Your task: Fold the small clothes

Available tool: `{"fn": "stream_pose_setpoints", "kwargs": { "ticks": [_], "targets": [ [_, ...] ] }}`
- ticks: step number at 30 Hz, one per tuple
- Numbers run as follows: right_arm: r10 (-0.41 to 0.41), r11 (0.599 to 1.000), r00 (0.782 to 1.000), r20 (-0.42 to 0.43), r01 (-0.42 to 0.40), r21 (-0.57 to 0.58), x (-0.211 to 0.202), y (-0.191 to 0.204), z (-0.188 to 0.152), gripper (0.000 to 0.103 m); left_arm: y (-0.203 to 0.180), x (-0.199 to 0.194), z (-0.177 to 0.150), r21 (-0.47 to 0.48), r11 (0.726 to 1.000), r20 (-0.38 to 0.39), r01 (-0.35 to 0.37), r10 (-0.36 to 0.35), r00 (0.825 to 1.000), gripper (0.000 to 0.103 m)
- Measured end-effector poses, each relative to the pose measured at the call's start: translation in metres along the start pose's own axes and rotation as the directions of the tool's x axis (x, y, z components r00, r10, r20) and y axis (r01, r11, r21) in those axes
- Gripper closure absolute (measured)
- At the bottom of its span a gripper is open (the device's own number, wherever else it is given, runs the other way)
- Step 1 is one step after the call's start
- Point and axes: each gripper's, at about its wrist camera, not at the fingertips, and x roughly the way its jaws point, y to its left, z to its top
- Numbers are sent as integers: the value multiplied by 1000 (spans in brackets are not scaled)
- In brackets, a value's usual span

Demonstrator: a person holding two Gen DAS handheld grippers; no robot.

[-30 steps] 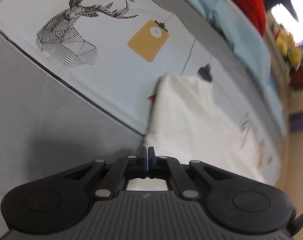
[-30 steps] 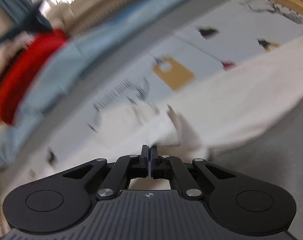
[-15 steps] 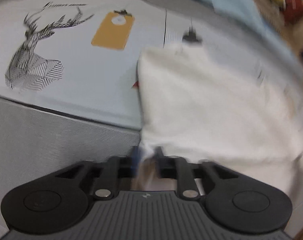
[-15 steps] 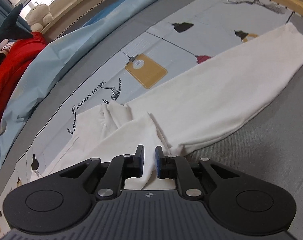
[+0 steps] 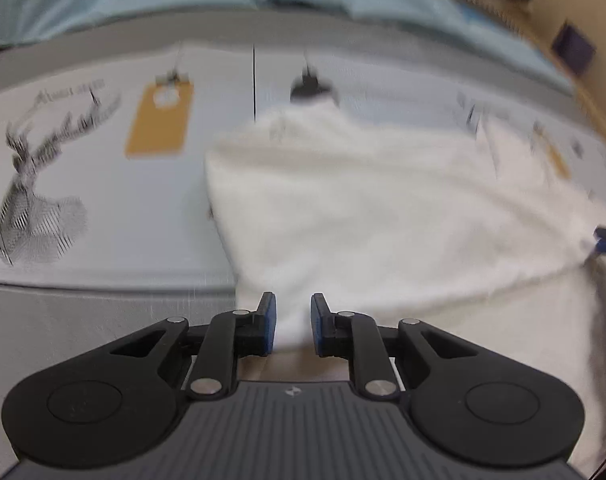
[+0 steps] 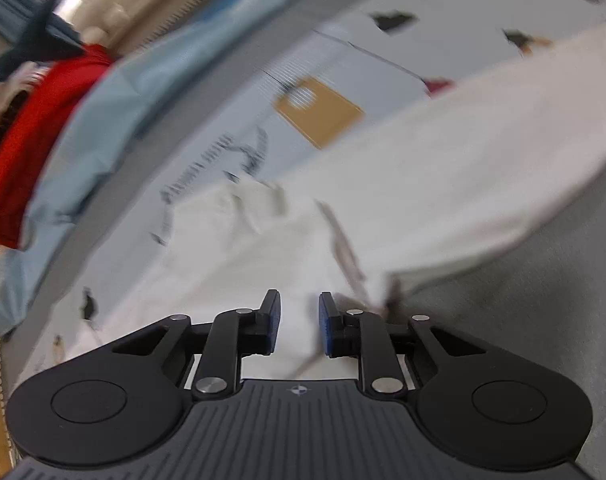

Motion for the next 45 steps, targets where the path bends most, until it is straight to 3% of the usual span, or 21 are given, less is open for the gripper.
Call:
{"fn": "stream_pose_setpoints", "kwargs": {
  "ticks": [2, 9, 12, 15, 19, 21, 24, 26, 28, 29, 30, 31, 32, 36, 38, 42, 45],
  "targets": [
    [-38, 999, 999, -11, 38, 27, 5, -11, 0, 81, 4, 16, -8, 7, 999, -62, -48, 48, 997, 91],
    [-54, 997, 995, 79, 49, 61, -16, -26, 12, 79, 0, -6, 5, -12, 1000, 14, 7, -7, 1000, 87],
    [-56, 991, 993, 102, 43, 128, -27, -44, 18, 79, -5, 17, -2, -1, 998, -70, -63, 63, 996, 83],
    [-50, 984, 990, 130, 27, 178, -40, -66, 26, 79, -13, 7, -1, 4, 995, -60, -101, 101, 993, 83],
    [-37, 975, 987, 157, 1, 222, -60, -100, 37, 79, -29, -52, 5, -10, 999, 74, -43, 44, 996, 81],
    [-25, 971, 986, 162, -15, 240, -69, -119, 40, 79, -37, -85, 6, -20, 998, 131, -62, 64, 989, 81],
    [-38, 965, 981, 190, -14, 261, -82, -148, 43, 79, -57, -136, -7, 3, 997, 259, -71, 68, 964, 68],
    [-52, 959, 972, 228, -16, 284, -93, -170, 44, 79, -70, -154, -24, 45, 997, 331, -59, 41, 943, 51],
    [-57, 946, 960, 273, -36, 323, -101, -197, 46, 79, -83, -156, -40, 81, 994, 382, -72, 36, 923, 48],
    [-62, 937, 954, 292, -45, 345, -103, -208, 47, 79, -87, -149, -53, 93, 993, 384, -69, 28, 923, 48],
    [-74, 927, 948, 310, -49, 373, -106, -223, 48, 79, -90, -138, -61, 99, 993, 353, -68, 29, 935, 48],
    [-93, 912, 940, 327, -51, 406, -107, -237, 49, 79, -94, -127, -64, 109, 990, 278, -86, 53, 959, 49],
    [-112, 894, 929, 353, -61, 445, -109, -254, 50, 78, -100, -118, -64, 124, 987, 242, -102, 70, 968, 49],
    [-168, 848, 893, 417, -85, 524, -107, -305, 57, 77, -119, -104, -55, 190, 965, 315, -178, 112, 943, 49],
    [-168, 832, 885, 434, -109, 544, -101, -323, 60, 77, -118, -96, -51, 171, 967, 299, -189, 132, 945, 49],
    [-139, 814, 878, 458, -162, 558, -86, -346, 69, 77, -112, -87, -42, 103, 985, 263, -140, 108, 959, 49],
    [-115, 815, 868, 483, -196, 546, -76, -353, 79, 78, -110, -83, -41, 118, 981, 256, -153, 118, 959, 49]
  ]
}}
